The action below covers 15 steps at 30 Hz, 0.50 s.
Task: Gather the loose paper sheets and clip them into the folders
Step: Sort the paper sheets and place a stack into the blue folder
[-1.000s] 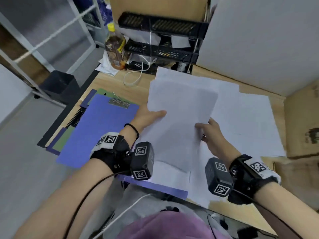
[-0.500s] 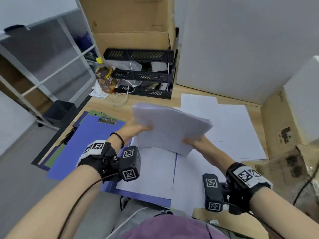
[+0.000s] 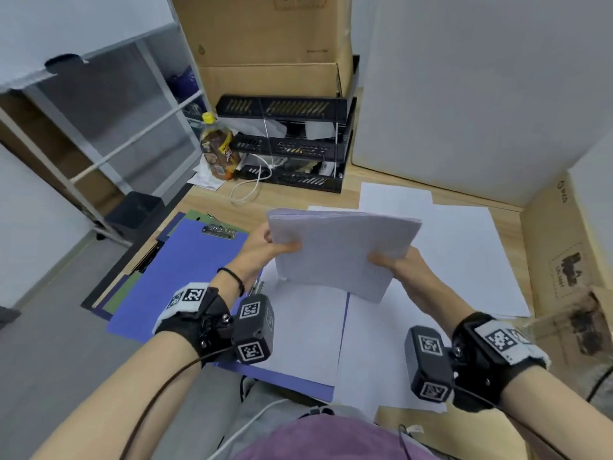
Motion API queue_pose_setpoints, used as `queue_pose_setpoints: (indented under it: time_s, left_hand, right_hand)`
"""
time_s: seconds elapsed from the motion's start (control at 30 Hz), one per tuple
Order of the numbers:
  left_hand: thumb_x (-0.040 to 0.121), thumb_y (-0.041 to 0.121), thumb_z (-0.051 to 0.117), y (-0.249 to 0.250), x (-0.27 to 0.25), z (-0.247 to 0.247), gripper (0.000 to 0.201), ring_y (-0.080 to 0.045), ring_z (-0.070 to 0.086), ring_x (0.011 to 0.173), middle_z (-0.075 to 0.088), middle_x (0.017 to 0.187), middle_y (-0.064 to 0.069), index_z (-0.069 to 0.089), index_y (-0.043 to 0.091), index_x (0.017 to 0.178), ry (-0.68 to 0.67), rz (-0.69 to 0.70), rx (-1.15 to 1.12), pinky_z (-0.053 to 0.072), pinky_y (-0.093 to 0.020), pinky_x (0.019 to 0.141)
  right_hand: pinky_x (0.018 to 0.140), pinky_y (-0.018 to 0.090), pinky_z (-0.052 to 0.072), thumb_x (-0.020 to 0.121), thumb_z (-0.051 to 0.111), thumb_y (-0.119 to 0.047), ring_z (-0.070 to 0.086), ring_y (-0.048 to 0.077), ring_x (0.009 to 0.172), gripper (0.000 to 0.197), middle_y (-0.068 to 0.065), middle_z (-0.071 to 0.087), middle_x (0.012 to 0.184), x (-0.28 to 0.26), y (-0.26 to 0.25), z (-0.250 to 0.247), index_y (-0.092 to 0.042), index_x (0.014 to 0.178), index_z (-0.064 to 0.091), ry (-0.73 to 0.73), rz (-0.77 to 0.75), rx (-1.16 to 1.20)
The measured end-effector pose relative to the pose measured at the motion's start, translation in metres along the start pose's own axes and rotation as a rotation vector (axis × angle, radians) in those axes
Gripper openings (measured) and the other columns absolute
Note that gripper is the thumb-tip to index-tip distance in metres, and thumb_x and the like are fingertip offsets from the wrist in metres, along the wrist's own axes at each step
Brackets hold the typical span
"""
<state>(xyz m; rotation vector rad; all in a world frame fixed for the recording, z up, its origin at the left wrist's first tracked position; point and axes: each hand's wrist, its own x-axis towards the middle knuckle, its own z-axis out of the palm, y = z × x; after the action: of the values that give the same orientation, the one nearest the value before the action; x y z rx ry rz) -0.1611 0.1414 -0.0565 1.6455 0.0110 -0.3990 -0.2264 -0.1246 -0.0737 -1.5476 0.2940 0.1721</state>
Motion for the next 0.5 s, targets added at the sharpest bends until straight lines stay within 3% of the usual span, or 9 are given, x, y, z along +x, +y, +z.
queue_pose_setpoints:
  time_s: [0.17, 0.33, 0.43, 0.5]
  left_hand:
    - [0.075, 0.005, 0.076, 0.008, 0.011, 0.002, 0.050, -0.013, 0.063, 0.108, 0.068, 0.117, 0.001, 0.060, 0.016, 0.121, -0.003, 0.012, 0.047, 0.049, -0.026, 0.088]
    - [0.078, -0.009, 0.063, 0.017, 0.016, 0.029, 0.040, -0.015, 0.064, 0.096, 0.068, 0.103, 0.001, 0.061, 0.026, 0.097, 0.001, 0.065, 0.044, 0.052, -0.026, 0.084]
    - [0.076, -0.013, 0.054, 0.013, 0.015, 0.022, 0.037, -0.013, 0.060, 0.089, 0.066, 0.093, 0.002, 0.062, 0.020, 0.091, 0.075, 0.068, -0.011, 0.049, -0.021, 0.075]
    - [0.066, -0.006, 0.053, 0.012, 0.013, 0.022, 0.035, -0.012, 0.058, 0.086, 0.065, 0.091, 0.000, 0.064, 0.016, 0.092, 0.051, 0.074, -0.013, 0.047, -0.022, 0.073]
  right_hand:
    - [0.101, 0.044, 0.049, 0.085, 0.070, -0.007, 0.065, 0.022, 0.110, 0.036, 0.001, 0.070, 0.118, 0.005, 0.002, -0.016, -0.015, 0.119, 0.064, 0.020, 0.030, -0.030]
    - [0.100, 0.041, 0.049, 0.086, 0.060, 0.002, 0.062, 0.024, 0.114, 0.039, 0.003, 0.067, 0.121, 0.010, -0.001, -0.002, -0.010, 0.124, 0.060, 0.020, 0.038, -0.080]
    - [0.098, 0.040, 0.049, 0.082, 0.059, -0.002, 0.061, 0.025, 0.113, 0.040, 0.005, 0.067, 0.119, 0.008, -0.001, -0.009, -0.011, 0.121, 0.061, 0.001, 0.014, -0.139]
    - [0.095, 0.042, 0.050, 0.078, 0.061, -0.001, 0.061, 0.024, 0.111, 0.044, 0.006, 0.067, 0.118, 0.007, 0.004, -0.007, -0.018, 0.119, 0.062, -0.021, -0.008, -0.106]
